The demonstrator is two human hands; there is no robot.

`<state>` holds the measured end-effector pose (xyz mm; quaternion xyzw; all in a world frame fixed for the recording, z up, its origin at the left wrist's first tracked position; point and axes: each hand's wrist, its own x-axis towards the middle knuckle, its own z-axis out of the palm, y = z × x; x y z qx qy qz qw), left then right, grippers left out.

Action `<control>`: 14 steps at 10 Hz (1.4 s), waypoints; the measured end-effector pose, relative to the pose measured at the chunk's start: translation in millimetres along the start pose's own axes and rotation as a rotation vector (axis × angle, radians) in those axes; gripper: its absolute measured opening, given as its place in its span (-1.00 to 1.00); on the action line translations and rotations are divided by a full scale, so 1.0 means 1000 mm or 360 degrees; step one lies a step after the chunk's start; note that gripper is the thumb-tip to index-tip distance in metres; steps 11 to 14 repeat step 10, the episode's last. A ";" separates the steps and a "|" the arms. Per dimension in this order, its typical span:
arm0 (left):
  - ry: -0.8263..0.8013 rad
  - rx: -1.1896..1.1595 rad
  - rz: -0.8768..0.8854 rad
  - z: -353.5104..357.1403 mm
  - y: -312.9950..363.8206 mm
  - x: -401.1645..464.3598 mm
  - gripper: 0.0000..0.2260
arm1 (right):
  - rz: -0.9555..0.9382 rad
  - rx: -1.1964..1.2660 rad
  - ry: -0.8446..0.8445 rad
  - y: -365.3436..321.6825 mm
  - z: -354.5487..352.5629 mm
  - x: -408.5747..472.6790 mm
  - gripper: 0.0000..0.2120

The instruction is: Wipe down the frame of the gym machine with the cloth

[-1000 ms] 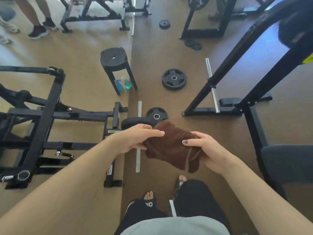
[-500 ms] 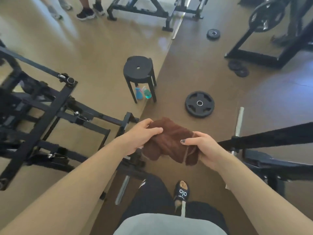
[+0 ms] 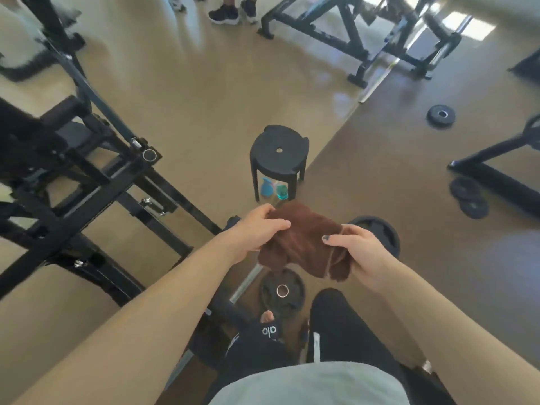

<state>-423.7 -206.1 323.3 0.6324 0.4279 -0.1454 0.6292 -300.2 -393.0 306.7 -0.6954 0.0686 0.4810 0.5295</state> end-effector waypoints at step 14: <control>0.0715 -0.0589 -0.0706 -0.059 0.031 0.566 -0.52 | -0.0113 -0.1993 -0.0439 -0.187 0.092 0.659 -0.23</control>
